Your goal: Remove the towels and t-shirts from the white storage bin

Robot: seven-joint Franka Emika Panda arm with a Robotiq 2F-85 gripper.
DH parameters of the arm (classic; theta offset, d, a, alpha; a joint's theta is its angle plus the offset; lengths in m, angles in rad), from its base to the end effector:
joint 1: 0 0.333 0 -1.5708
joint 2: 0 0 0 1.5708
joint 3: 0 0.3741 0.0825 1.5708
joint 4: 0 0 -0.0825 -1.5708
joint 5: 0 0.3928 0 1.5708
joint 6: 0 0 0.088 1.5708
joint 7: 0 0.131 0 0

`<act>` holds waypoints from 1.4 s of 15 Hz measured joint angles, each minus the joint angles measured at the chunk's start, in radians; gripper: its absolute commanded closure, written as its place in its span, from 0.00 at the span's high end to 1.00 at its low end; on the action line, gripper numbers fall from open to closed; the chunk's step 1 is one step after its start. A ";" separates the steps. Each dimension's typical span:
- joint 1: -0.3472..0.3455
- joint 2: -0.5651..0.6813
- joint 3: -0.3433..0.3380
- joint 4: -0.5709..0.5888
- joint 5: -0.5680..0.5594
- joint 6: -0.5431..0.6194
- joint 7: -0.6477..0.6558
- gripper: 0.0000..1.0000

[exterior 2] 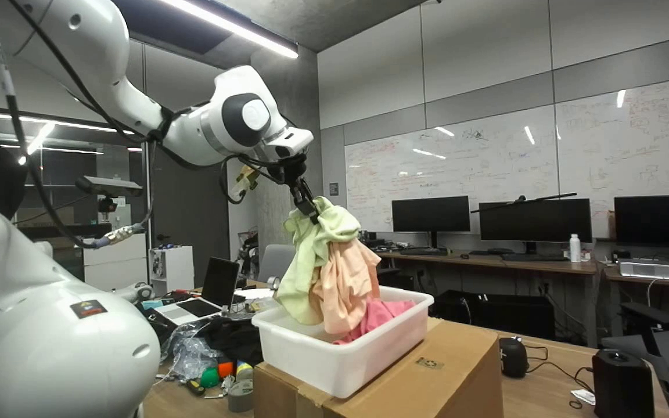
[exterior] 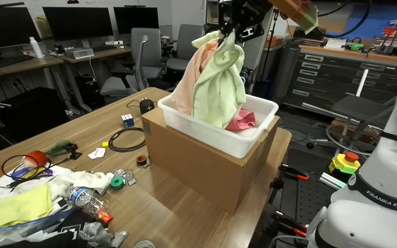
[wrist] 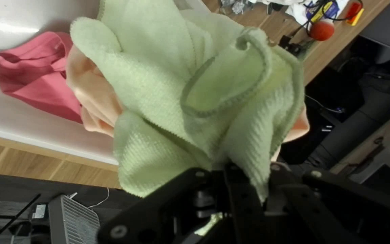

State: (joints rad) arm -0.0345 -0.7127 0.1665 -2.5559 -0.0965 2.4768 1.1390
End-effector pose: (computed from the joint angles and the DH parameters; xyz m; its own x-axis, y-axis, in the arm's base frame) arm 0.3646 0.0603 0.5864 0.4375 -0.7947 0.4207 -0.6713 -0.5999 -0.4352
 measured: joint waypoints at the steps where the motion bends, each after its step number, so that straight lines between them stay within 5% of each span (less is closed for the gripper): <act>1: -0.004 -0.018 0.000 -0.010 0.006 0.017 0.000 0.08; 10: -0.019 -0.117 0.024 -0.045 0.044 0.067 -0.024 0.08; 18: 0.107 -0.091 0.270 0.002 0.044 -0.029 -0.090 0.08; 21: 0.183 -0.042 0.304 0.026 0.045 -0.049 -0.151 0.08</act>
State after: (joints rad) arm 0.1488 -0.7544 0.4706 -2.5302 -0.0515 2.4274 0.9884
